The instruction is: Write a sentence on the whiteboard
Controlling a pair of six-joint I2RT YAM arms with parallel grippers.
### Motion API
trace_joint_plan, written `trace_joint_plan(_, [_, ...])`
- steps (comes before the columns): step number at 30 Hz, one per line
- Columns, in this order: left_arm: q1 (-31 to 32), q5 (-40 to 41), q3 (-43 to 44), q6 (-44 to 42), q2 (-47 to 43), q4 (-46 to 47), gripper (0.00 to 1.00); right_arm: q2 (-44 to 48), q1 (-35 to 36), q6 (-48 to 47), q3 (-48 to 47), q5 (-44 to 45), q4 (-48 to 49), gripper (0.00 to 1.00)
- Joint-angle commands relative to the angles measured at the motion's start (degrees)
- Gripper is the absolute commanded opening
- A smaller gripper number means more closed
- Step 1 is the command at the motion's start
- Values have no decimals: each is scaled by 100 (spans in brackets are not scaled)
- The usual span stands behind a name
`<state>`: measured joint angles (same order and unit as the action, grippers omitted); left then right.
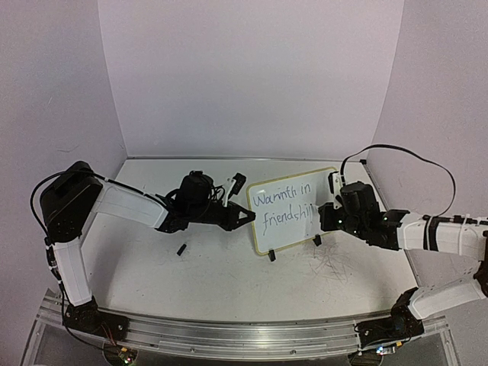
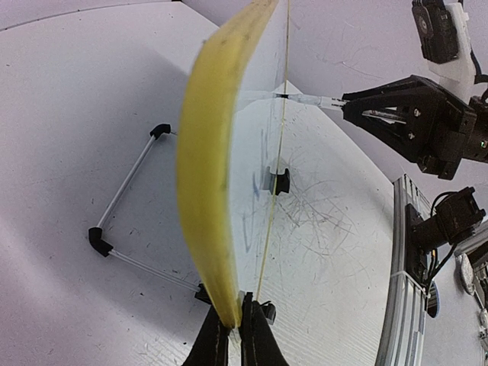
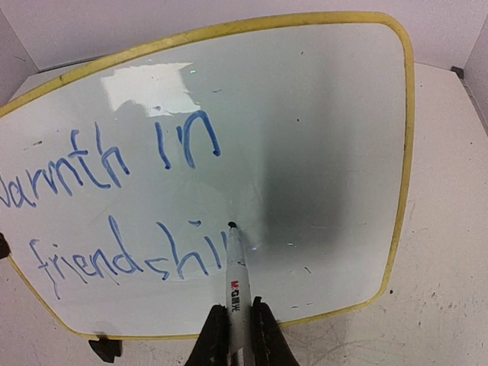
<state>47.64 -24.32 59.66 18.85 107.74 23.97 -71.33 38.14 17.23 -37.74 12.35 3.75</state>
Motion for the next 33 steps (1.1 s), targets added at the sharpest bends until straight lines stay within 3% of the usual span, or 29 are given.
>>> trace_joint_plan(1, [70,94,-11,-329,196,-866,0,-65,-42,-114,-145,-58,269,0])
trace_joint_plan(18, [70,104,-40,-336,155,-876,0,-9,-78,88,52,364,133,0])
trace_joint_plan(33, [68,102,-24,-323,177,-885,0,67,-69,119,291,-271,156,0])
